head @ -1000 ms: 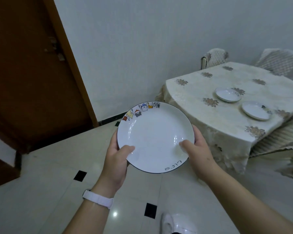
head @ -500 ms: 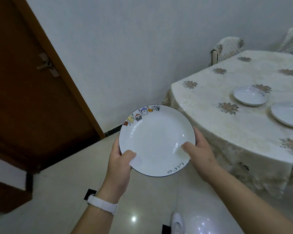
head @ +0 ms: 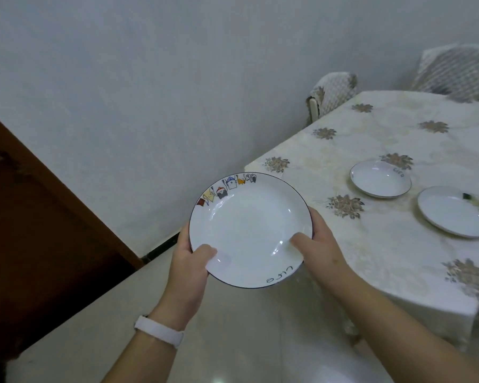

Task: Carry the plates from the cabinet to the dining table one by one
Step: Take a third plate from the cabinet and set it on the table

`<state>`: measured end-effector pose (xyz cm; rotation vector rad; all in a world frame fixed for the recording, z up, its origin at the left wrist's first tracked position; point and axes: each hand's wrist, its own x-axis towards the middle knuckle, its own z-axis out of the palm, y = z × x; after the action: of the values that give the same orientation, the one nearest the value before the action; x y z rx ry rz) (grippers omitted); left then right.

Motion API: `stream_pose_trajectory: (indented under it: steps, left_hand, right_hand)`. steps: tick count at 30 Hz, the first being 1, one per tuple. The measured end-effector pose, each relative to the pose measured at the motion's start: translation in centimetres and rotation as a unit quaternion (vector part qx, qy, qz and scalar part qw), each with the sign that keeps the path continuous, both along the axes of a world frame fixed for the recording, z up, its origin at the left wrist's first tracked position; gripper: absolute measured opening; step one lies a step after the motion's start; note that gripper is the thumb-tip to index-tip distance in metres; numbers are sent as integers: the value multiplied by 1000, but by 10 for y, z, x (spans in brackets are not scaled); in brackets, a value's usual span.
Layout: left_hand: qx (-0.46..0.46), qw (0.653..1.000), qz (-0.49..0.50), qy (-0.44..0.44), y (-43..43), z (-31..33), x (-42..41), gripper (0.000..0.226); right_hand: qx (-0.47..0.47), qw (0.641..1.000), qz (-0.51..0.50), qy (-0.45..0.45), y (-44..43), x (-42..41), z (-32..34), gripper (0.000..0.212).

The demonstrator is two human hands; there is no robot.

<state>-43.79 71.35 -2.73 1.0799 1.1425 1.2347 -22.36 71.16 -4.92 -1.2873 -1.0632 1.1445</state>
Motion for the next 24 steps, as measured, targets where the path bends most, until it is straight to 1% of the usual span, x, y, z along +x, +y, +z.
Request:
stream_pose_trajectory:
  steps: [7, 12, 16, 20, 24]
  left_hand:
    - [-3, 999, -44, -3, 73, -8, 23, 62]
    - [-14, 997, -72, -10, 138, -24, 29, 63]
    - [-24, 994, -106, -15, 207, -37, 32, 62]
    - [-43, 989, -141, -16, 286, -39, 32, 61]
    - [-48, 981, -186, -22, 361, -40, 28, 63]
  right_hand:
    - [-14, 999, -40, -4, 54, 22, -5, 59]
    - [-28, 997, -72, -9, 103, 26, -13, 60]
    - [-44, 993, -112, -9, 153, 25, -20, 58]
    - [-71, 984, -161, -16, 210, 17, -18, 52]
    - [-78, 976, -198, -36, 270, 10, -12, 46]
